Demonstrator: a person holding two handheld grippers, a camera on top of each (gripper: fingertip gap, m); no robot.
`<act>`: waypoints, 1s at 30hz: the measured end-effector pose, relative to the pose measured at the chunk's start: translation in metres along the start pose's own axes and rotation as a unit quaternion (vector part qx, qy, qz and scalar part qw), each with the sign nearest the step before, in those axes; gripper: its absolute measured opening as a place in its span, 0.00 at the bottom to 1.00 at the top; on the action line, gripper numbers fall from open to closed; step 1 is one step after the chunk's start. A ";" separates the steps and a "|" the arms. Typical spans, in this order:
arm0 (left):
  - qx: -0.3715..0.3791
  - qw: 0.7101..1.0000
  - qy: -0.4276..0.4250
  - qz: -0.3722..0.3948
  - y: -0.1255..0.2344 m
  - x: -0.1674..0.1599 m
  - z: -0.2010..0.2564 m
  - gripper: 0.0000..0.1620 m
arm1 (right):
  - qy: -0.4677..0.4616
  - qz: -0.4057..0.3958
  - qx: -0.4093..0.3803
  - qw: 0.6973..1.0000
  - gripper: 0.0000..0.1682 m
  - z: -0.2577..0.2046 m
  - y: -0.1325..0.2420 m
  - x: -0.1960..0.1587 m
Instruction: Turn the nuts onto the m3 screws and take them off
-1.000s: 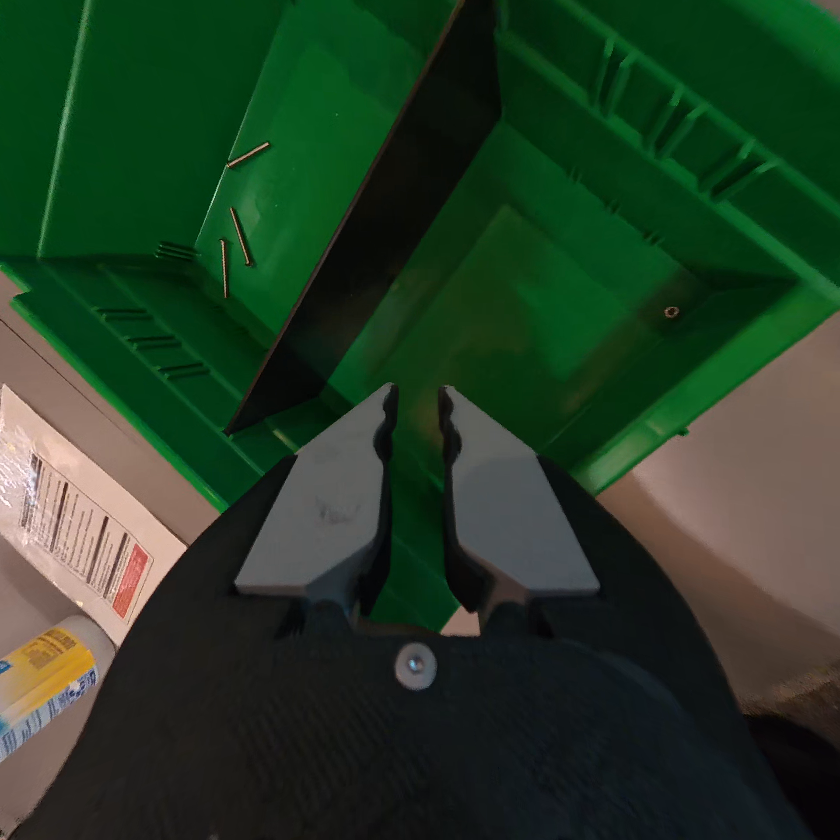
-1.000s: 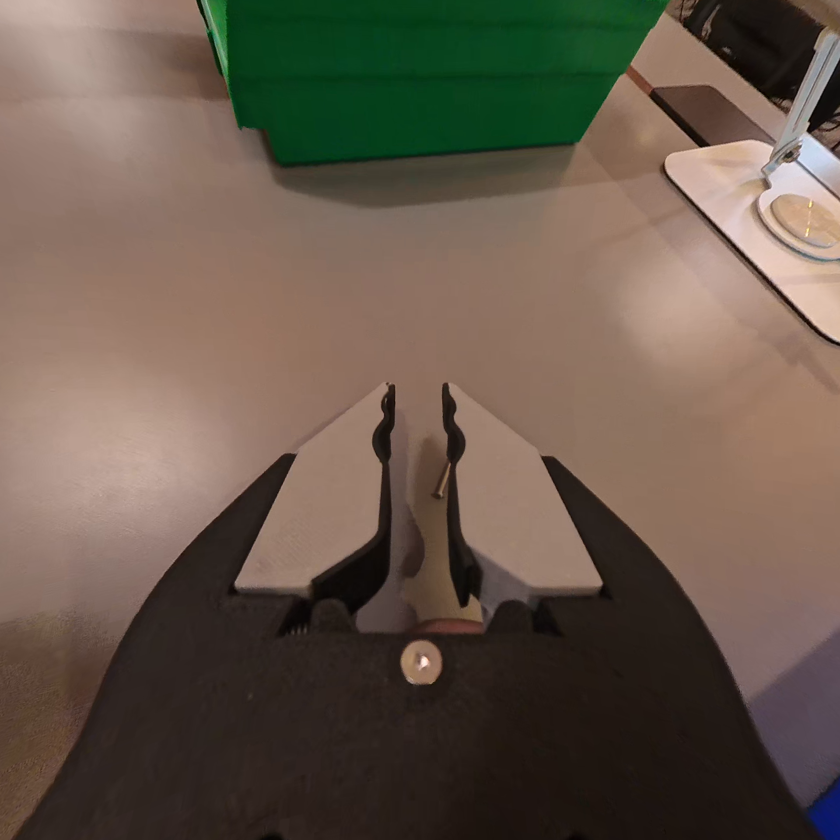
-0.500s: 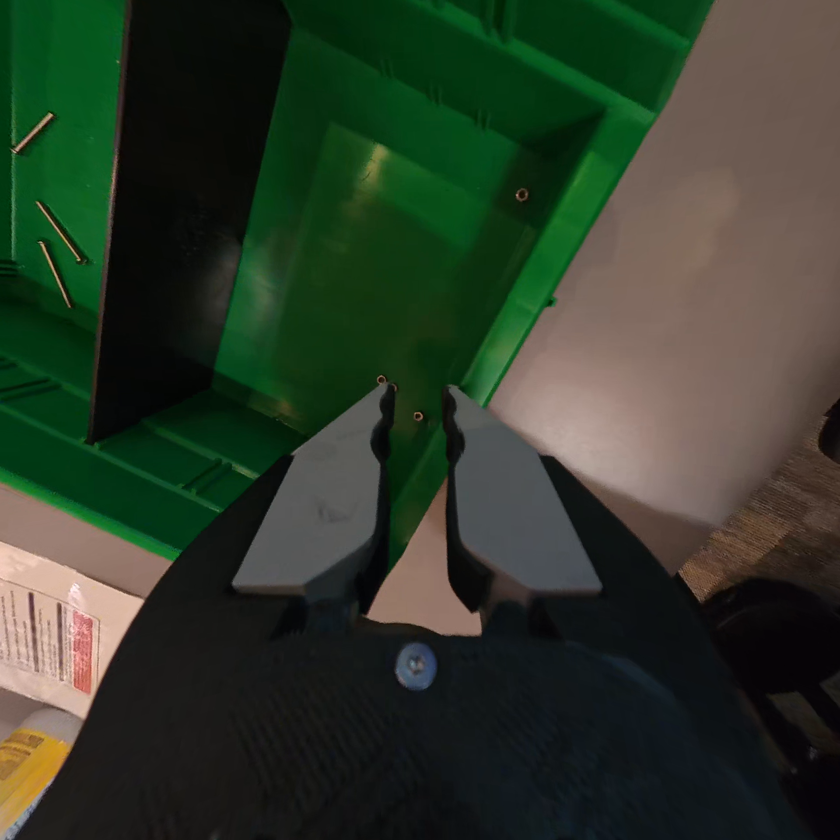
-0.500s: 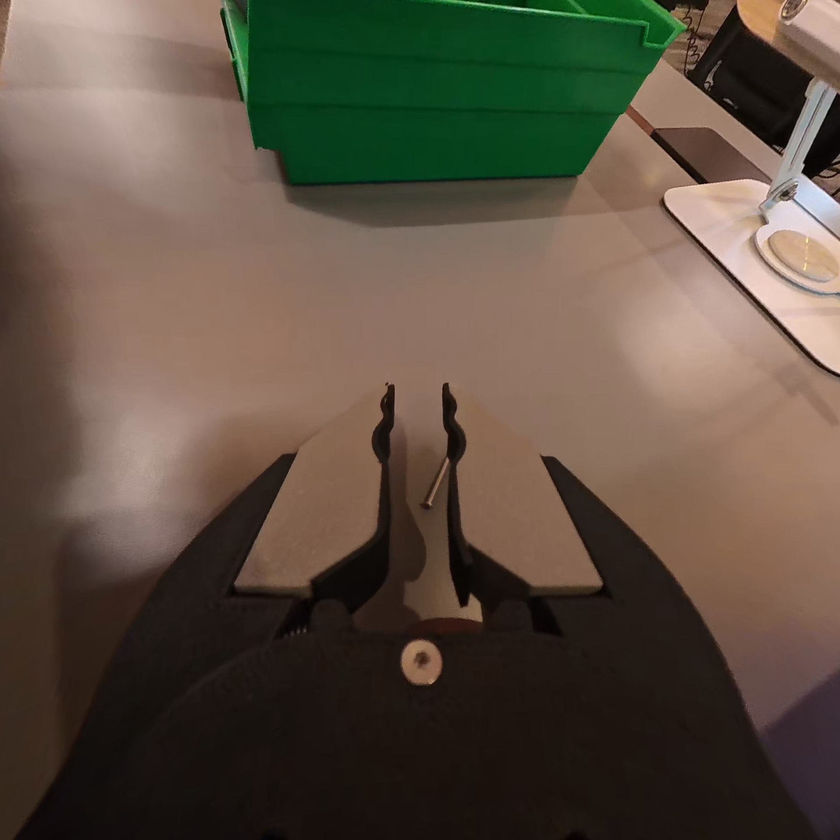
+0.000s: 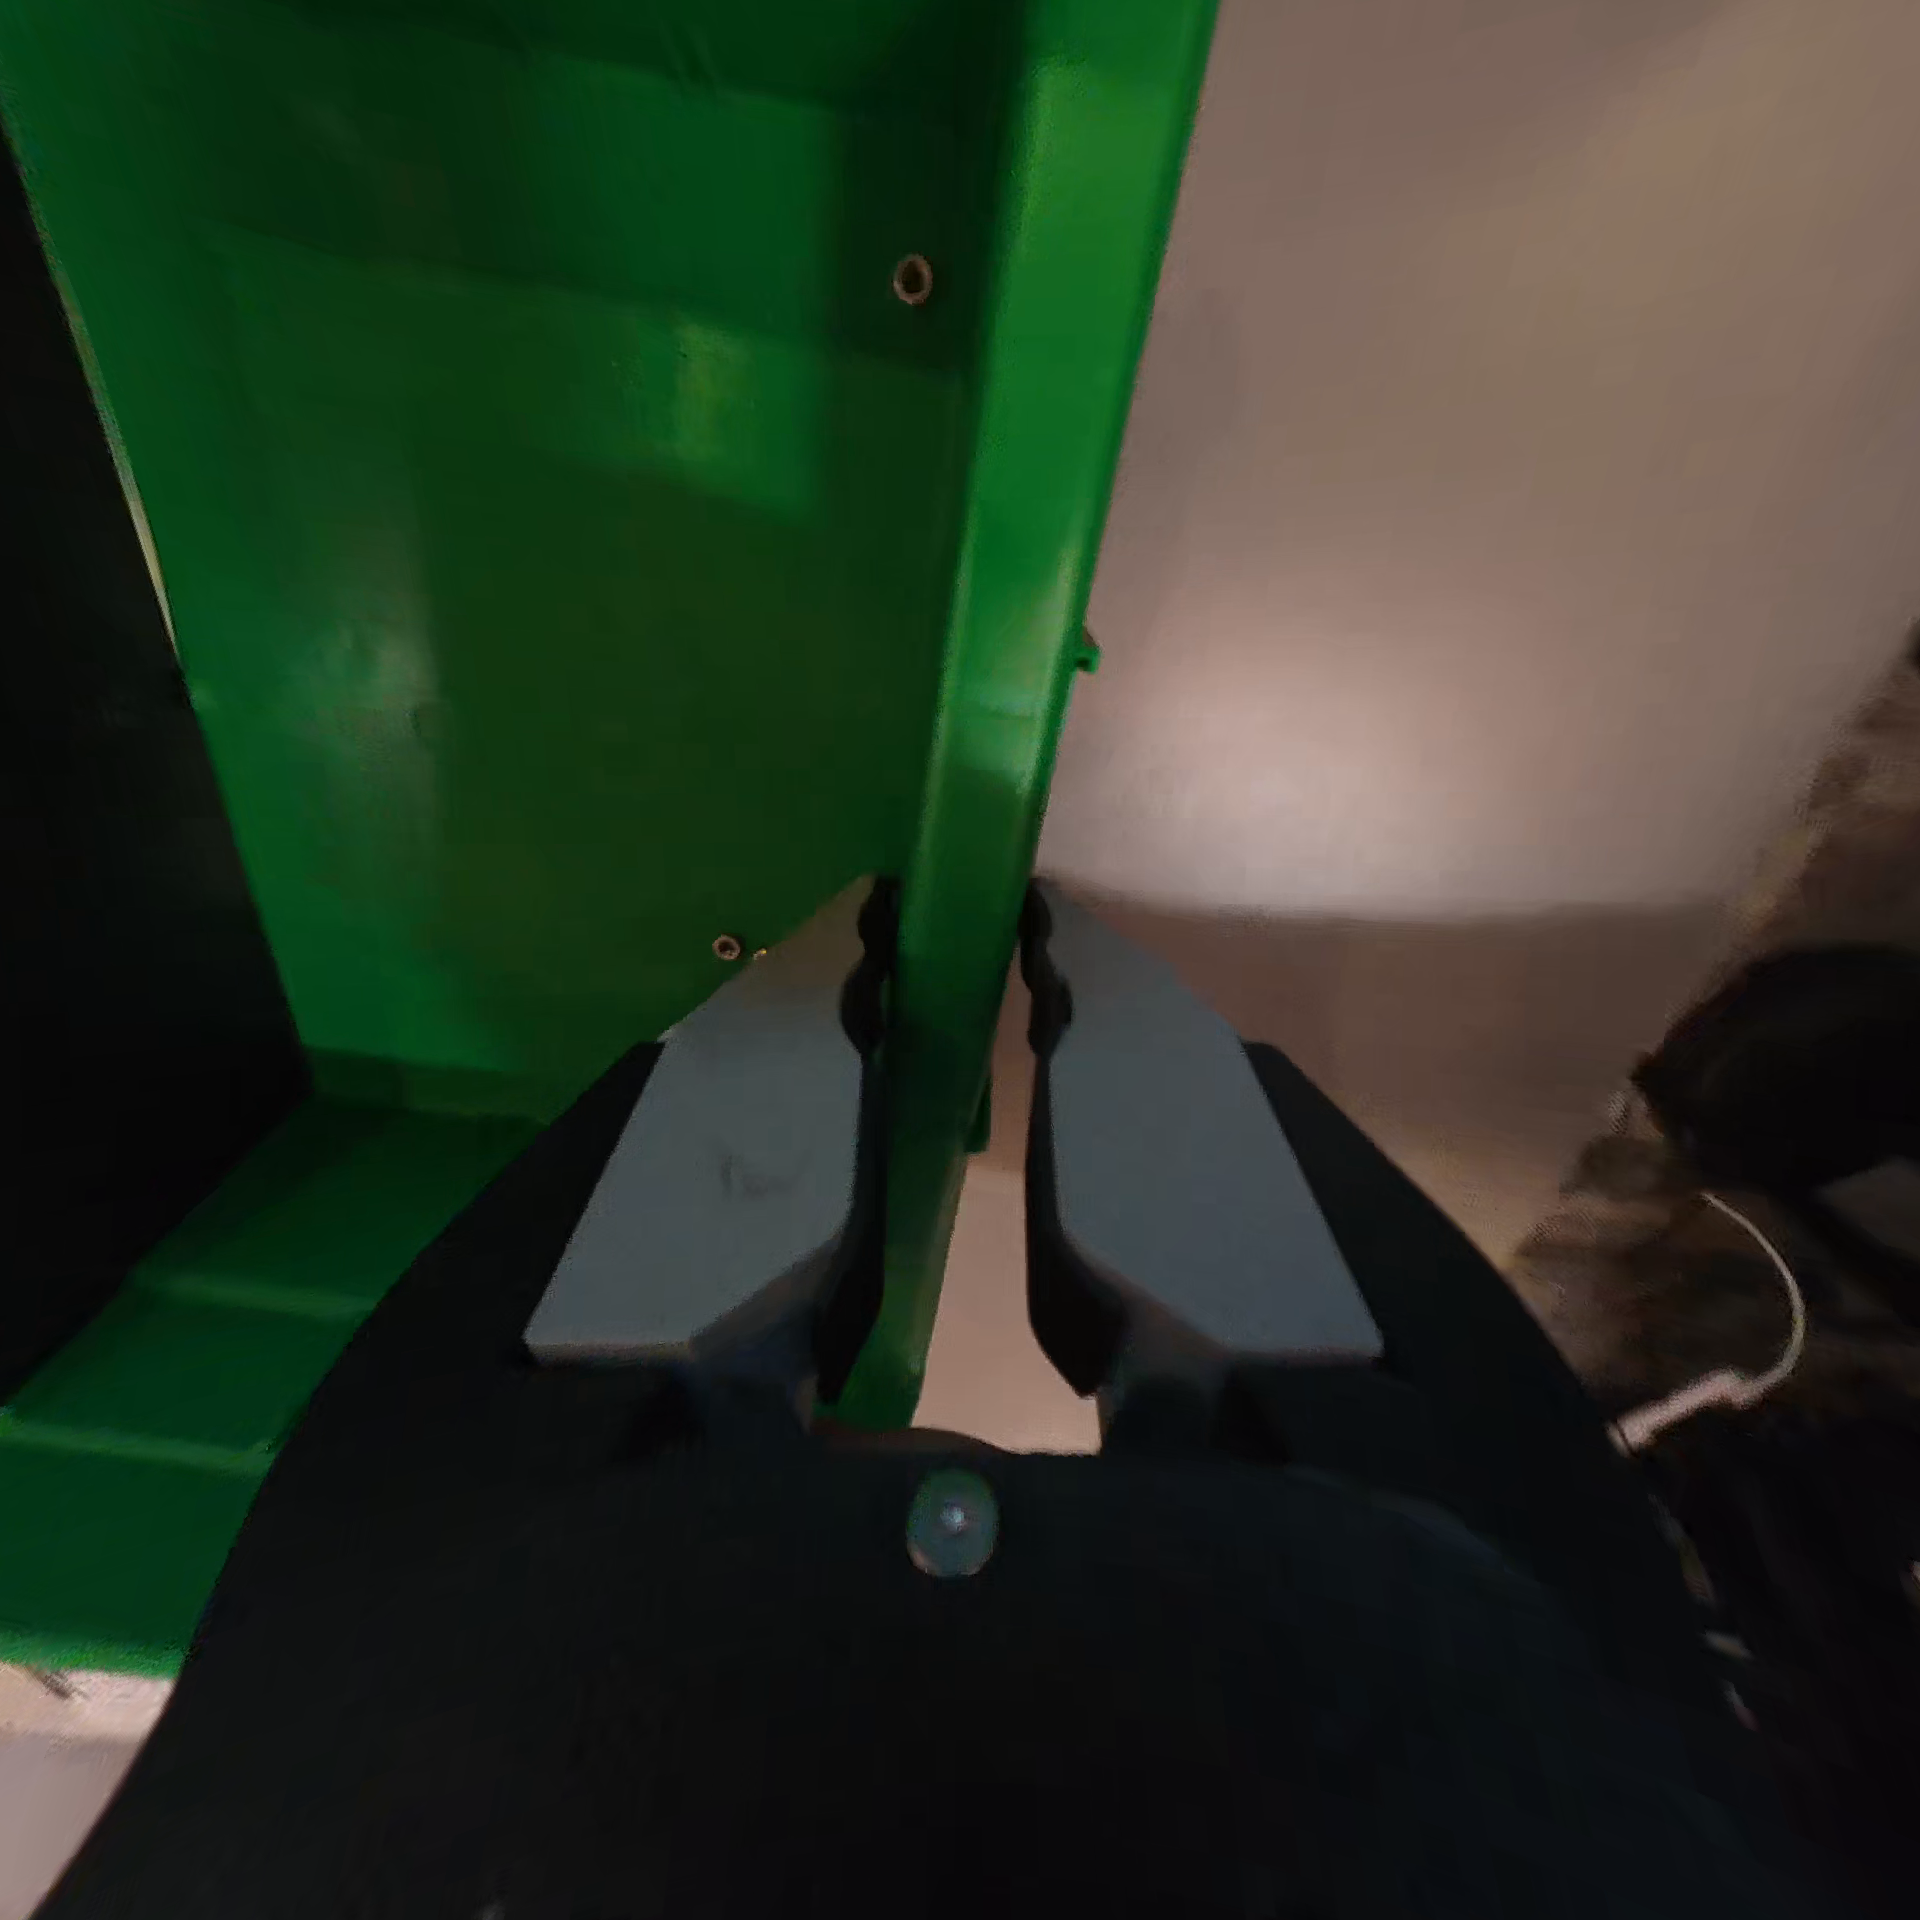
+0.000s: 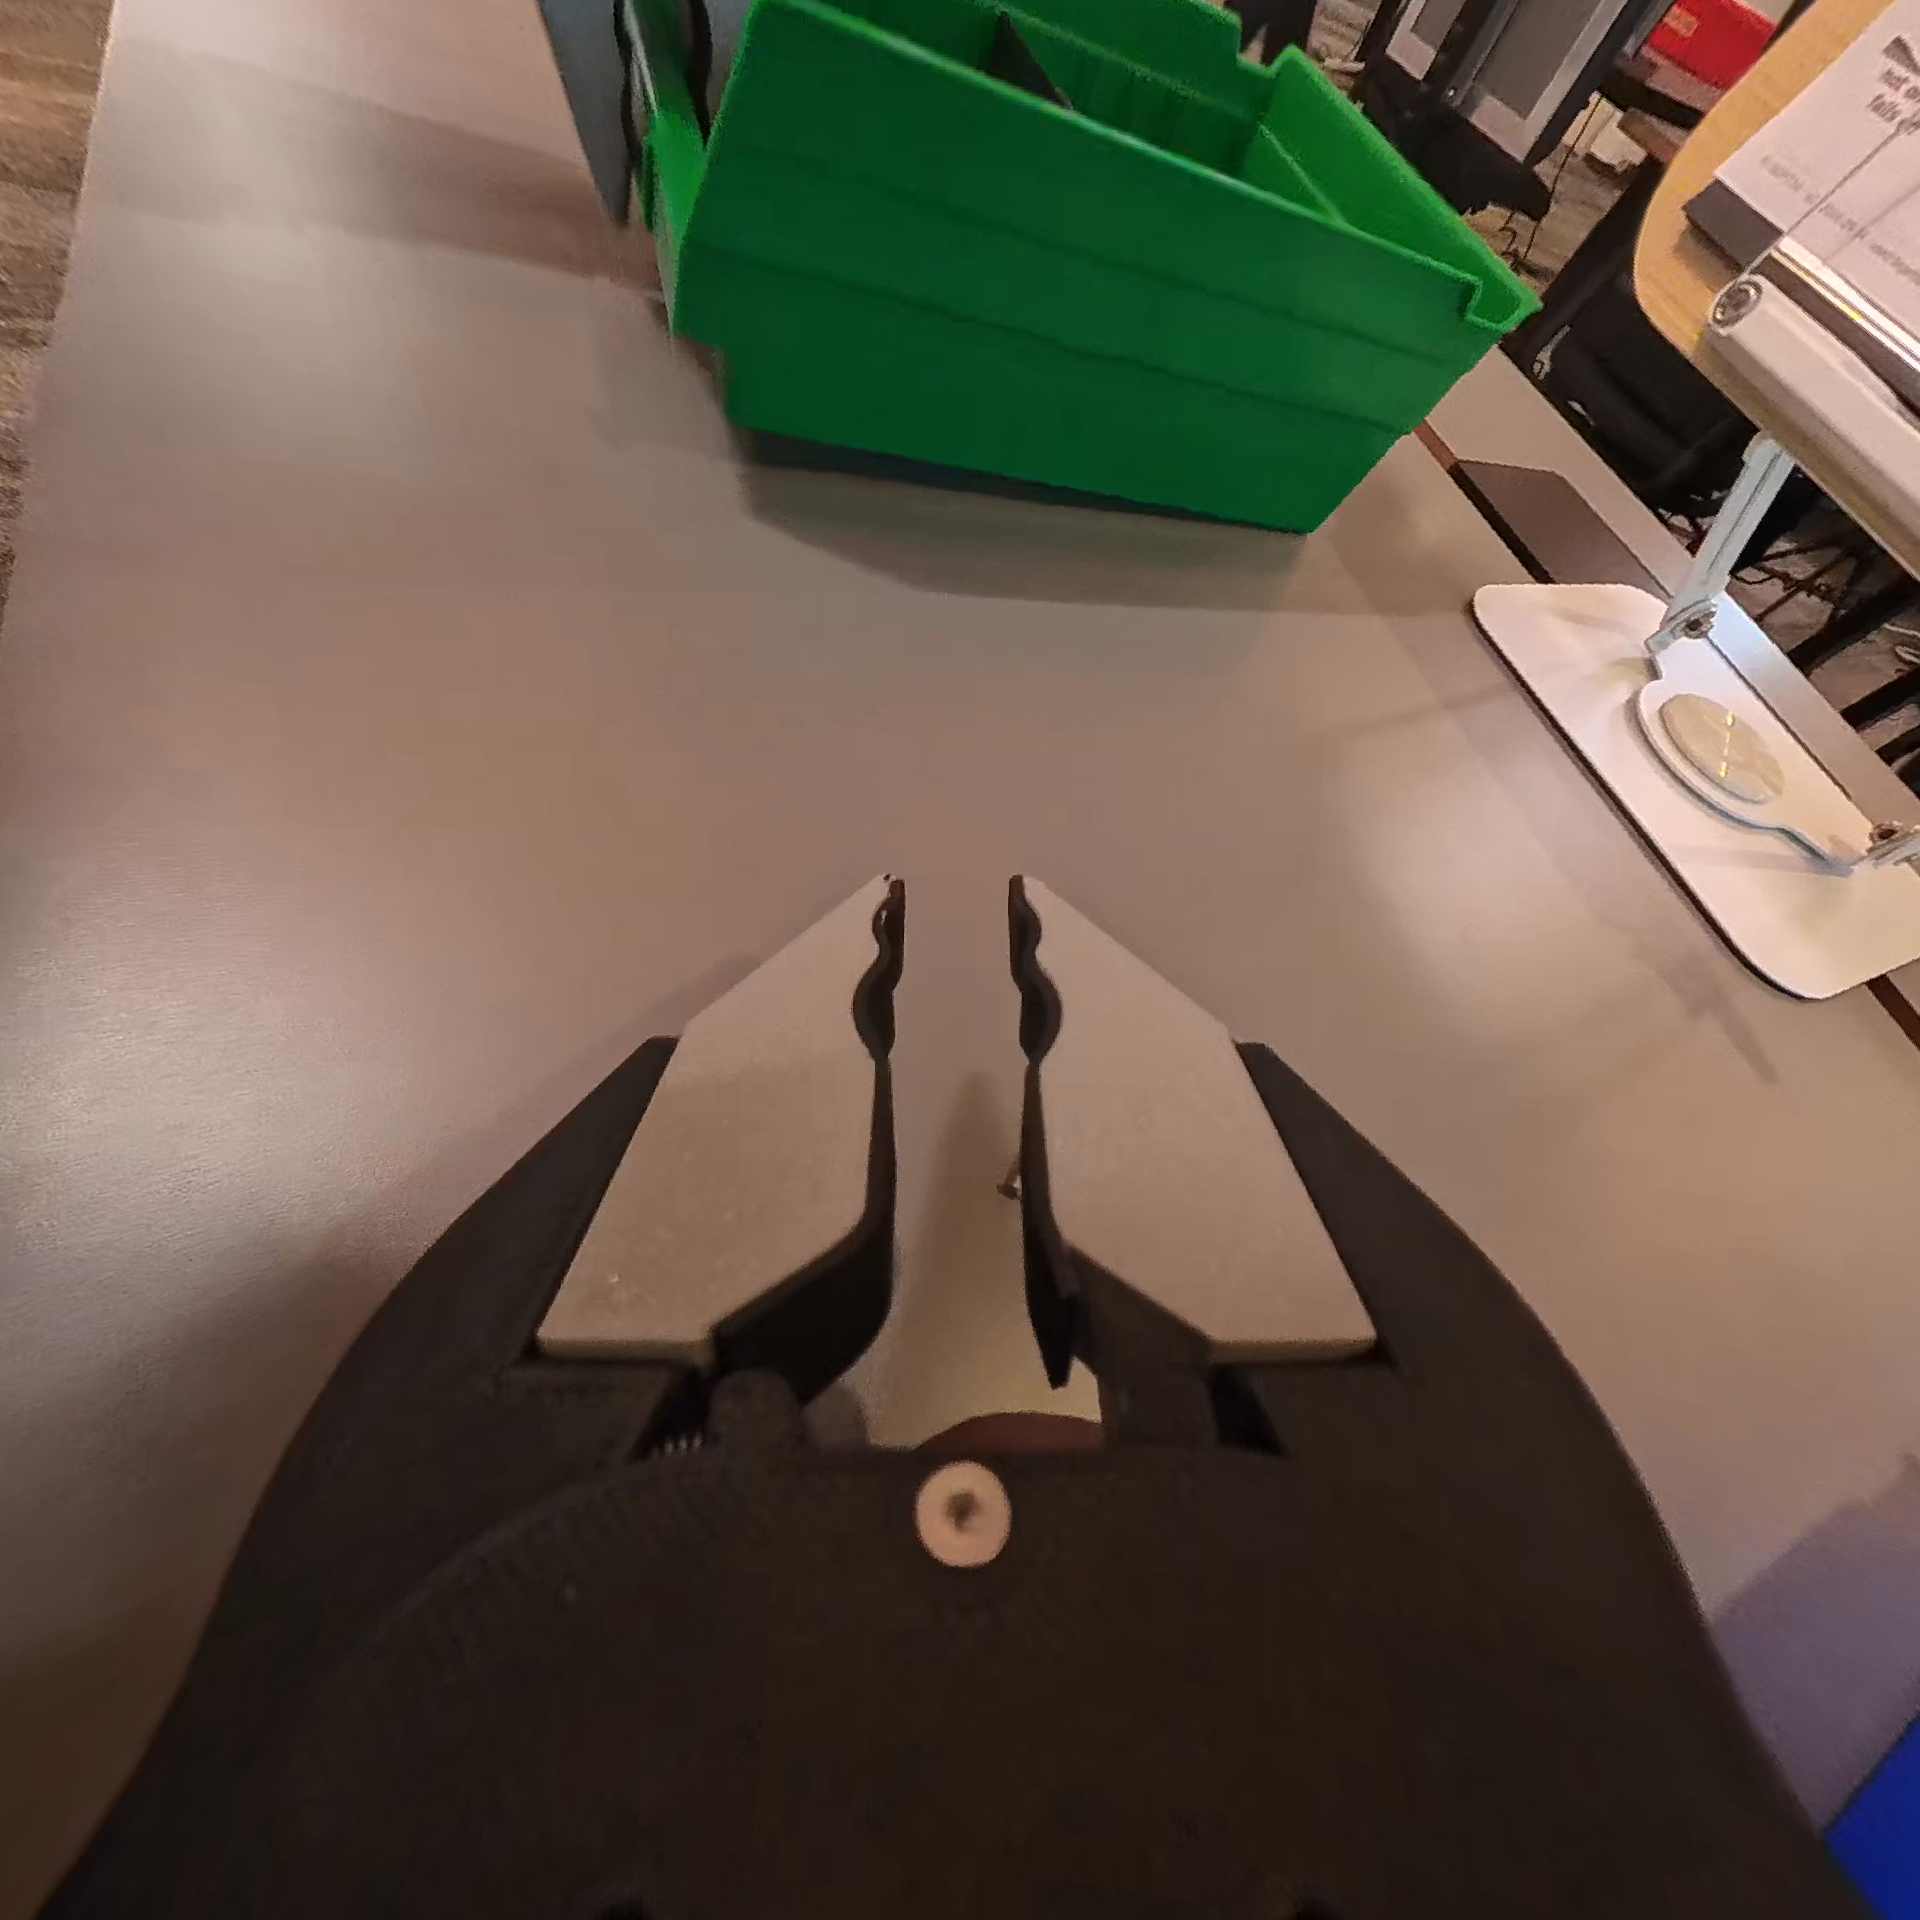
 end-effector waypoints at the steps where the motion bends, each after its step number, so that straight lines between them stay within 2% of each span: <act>1: -0.016 1.000 0.001 -0.003 0.010 0.000 -0.004 0.14 | 0.003 0.000 0.000 1.000 0.10 -0.001 0.000 0.001; 6: -0.071 0.996 0.018 0.041 0.058 0.005 -0.024 0.14 | 0.031 0.001 -0.003 1.000 0.10 -0.009 0.000 0.007; 8: -0.060 0.997 0.018 0.037 0.049 0.007 -0.022 0.14 | 0.044 -0.002 -0.008 0.999 0.10 -0.011 0.000 0.008; 13: 0.002 0.999 -0.030 -0.034 -0.003 0.007 0.009 0.14 | 0.046 0.004 -0.008 0.999 0.09 -0.012 0.002 0.009; 15: 0.018 0.999 -0.025 -0.026 -0.012 0.009 0.016 0.14 | 0.042 0.007 -0.005 0.999 0.09 -0.012 0.002 0.009; 21: 0.028 0.996 0.048 0.073 0.020 0.007 0.010 0.13 | 0.044 -0.003 -0.003 0.999 0.09 -0.012 -0.001 0.007; 23: 0.050 0.991 0.073 0.095 0.032 0.006 0.000 0.17 | 0.044 -0.002 -0.004 0.999 0.09 -0.012 -0.001 0.007; 24: 0.071 0.988 0.094 0.098 0.035 0.006 -0.007 0.10 | 0.044 -0.002 -0.005 0.999 0.09 -0.012 -0.001 0.007; 27: 0.078 0.984 0.142 0.067 0.032 0.007 -0.018 0.09 | 0.045 -0.001 -0.007 0.999 0.09 -0.012 0.000 0.008; 29: 0.096 0.974 0.204 0.032 0.025 0.005 -0.029 0.05 | 0.045 -0.001 -0.008 0.999 0.09 -0.012 0.000 0.008; 30: 0.069 0.967 0.246 0.013 0.019 0.003 -0.030 0.06 | 0.045 -0.002 -0.007 0.999 0.09 -0.012 0.000 0.008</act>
Point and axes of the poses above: each gripper's, where its closed fingertips meet, y back along the fingers, x out of its top, z = x × y across the jaws, the point moved 9 cm from there along y, back along the fingers, and after that the axes turned 14 degrees about x, right-handed, at the moved point
